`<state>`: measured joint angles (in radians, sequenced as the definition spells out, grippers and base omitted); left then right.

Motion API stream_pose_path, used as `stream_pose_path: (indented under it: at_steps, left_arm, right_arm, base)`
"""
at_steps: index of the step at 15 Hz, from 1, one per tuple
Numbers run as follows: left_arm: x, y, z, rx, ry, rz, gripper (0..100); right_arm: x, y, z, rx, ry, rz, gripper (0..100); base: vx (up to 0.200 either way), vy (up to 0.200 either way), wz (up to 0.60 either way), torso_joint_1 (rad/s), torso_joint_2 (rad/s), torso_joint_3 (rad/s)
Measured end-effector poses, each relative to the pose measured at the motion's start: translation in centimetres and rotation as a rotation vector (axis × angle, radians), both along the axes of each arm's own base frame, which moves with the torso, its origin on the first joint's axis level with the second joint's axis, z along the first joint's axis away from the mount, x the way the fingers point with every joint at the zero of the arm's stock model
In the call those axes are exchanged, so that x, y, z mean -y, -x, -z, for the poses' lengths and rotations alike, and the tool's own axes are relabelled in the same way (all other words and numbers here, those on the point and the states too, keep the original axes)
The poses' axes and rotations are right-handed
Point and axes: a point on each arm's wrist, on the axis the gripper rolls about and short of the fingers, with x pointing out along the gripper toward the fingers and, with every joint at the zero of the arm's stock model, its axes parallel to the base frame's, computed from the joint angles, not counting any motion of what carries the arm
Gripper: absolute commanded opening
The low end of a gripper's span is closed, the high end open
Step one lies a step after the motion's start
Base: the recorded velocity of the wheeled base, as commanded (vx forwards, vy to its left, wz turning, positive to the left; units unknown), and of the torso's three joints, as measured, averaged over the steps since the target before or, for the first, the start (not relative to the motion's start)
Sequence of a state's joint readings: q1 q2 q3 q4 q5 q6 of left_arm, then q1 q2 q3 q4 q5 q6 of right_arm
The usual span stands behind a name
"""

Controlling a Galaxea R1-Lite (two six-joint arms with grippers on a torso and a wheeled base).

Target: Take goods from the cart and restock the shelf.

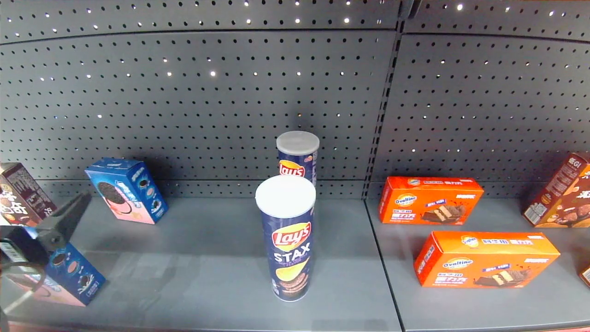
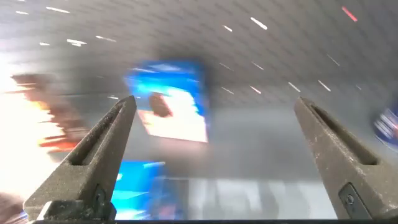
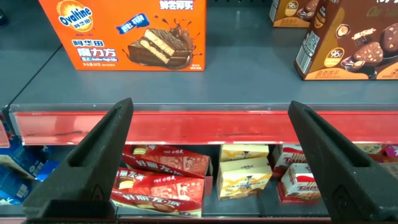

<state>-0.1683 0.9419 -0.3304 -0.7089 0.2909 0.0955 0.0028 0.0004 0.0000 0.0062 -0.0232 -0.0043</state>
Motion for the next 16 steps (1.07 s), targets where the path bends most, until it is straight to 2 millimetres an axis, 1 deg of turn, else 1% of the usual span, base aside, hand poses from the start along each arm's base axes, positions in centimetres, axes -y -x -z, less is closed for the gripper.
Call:
stream_pose_path:
  at_steps: [2,5,7,8,10,12,16]
  left_arm:
    - [-1.0,1.5,-0.8,0.071,0.013,-0.068,100]
    - [-1.5,3.1,-1.5,0.150,0.022,-0.106,100]
    - [-1.5,3.9,-1.8,0.184,0.019,-0.083,100]
    - [-1.4,4.3,-1.9,0.202,0.012,-0.040,100]
    - [-1.4,5.1,-1.6,0.221,0.015,-0.016,100]
    - [-1.4,6.2,-0.5,0.231,0.034,-0.010,100]
    - [-1.6,9.0,4.2,0.202,0.045,-0.015,100]
  right_arm:
    - [0.0,0.0,0.0,0.001,0.000,0.000,100]
    - [0.0,0.0,0.0,0.002,0.000,-0.002,100]
    - [0.0,0.0,0.0,0.001,0.000,-0.002,100]
    - [0.0,0.0,0.0,0.001,0.000,-0.002,100]
    - [0.0,0.0,0.0,0.002,0.000,-0.002,100]
    - [0.0,0.0,0.0,0.001,0.000,-0.002,100]
    - [0.0,0.0,0.0,0.002,0.000,-0.002,100]
  base:
    - [0.000,0.000,0.00,0.000,0.00,0.000]
    - [0.000,0.000,0.00,0.000,0.00,0.000]
    - [0.000,0.000,0.00,0.000,0.00,0.000]
    - [0.000,0.000,0.00,0.000,0.00,0.000]
    - [0.000,0.000,0.00,0.000,0.00,0.000]
    - [0.000,0.000,0.00,0.000,0.00,0.000]
    - [0.000,0.000,0.00,0.000,0.00,0.000]
